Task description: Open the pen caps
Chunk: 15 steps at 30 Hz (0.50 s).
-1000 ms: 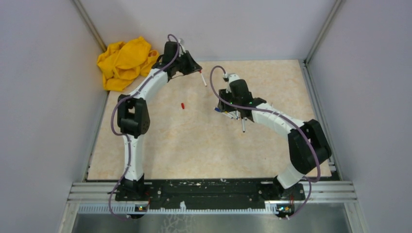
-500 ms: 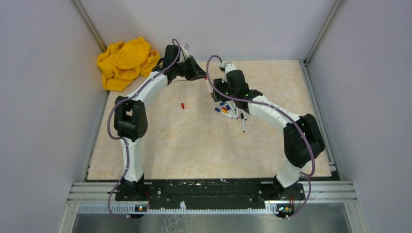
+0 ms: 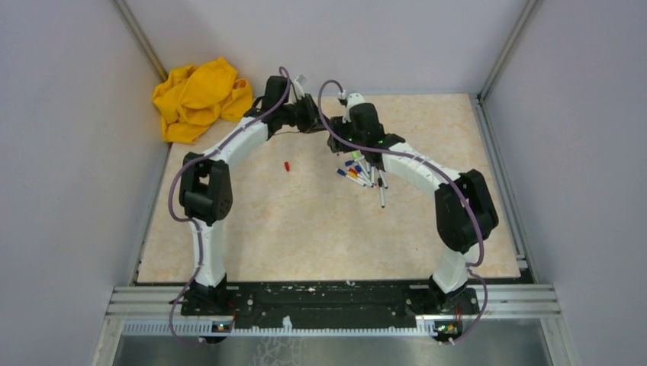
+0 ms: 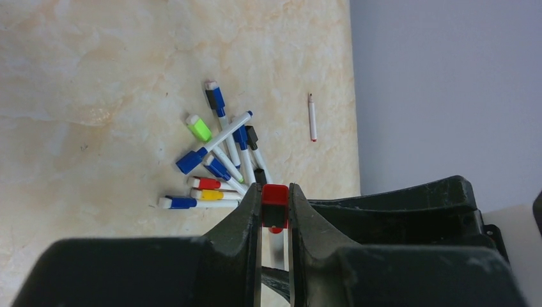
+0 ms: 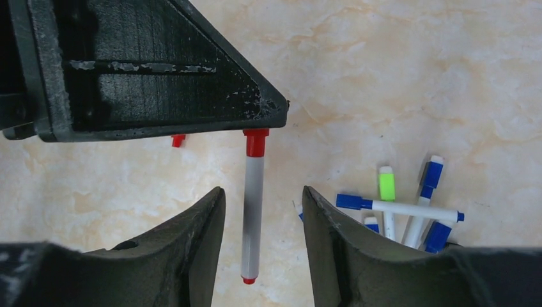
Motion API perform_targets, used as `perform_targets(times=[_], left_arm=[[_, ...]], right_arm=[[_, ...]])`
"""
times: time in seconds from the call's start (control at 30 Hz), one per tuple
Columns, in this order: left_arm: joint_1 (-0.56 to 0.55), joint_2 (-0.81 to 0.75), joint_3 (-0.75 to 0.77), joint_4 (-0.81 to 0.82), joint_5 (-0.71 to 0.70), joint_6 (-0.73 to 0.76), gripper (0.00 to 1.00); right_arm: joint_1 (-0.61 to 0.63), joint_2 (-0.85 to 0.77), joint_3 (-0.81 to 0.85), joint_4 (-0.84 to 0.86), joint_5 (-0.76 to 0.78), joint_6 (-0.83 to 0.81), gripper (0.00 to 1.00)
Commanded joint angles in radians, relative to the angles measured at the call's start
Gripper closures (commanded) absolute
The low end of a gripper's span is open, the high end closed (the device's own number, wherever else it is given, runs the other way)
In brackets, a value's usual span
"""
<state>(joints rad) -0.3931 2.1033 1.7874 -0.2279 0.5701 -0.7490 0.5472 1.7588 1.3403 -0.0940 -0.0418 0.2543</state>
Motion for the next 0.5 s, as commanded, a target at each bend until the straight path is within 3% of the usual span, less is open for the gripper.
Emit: perform_targets(times=[0.0, 0.07, 0.17, 0.2, 0.47], left_arm=[[-0.009, -0.060, -0.015, 0.040, 0.021, -0.022, 1.00], [-0.009, -0.063, -0.015, 0.045, 0.022, -0.025, 1.00], [-0.009, -0.063, -0.014, 0.052, 0.025, -0.031, 1.00], [-0.009, -0.063, -0.016, 0.052, 0.020, -0.033, 1.00], [0.045, -0.007, 0.033, 0.079, -0.053, -0.056, 1.00]], right_arm=[[0.009, 0.028, 0.065, 0.038, -0.012, -0.005, 0.55], [0.009, 0.036, 0.064, 0.043, -0.008, -0.004, 0.63], [0.007, 0.045, 0.063, 0.047, -0.004, -0.006, 0.95], [0.005, 0.047, 0.063, 0.049, -0.004, -0.005, 1.00], [0.004, 0.015, -0.016, 0.057, -0.023, -0.013, 1.00]])
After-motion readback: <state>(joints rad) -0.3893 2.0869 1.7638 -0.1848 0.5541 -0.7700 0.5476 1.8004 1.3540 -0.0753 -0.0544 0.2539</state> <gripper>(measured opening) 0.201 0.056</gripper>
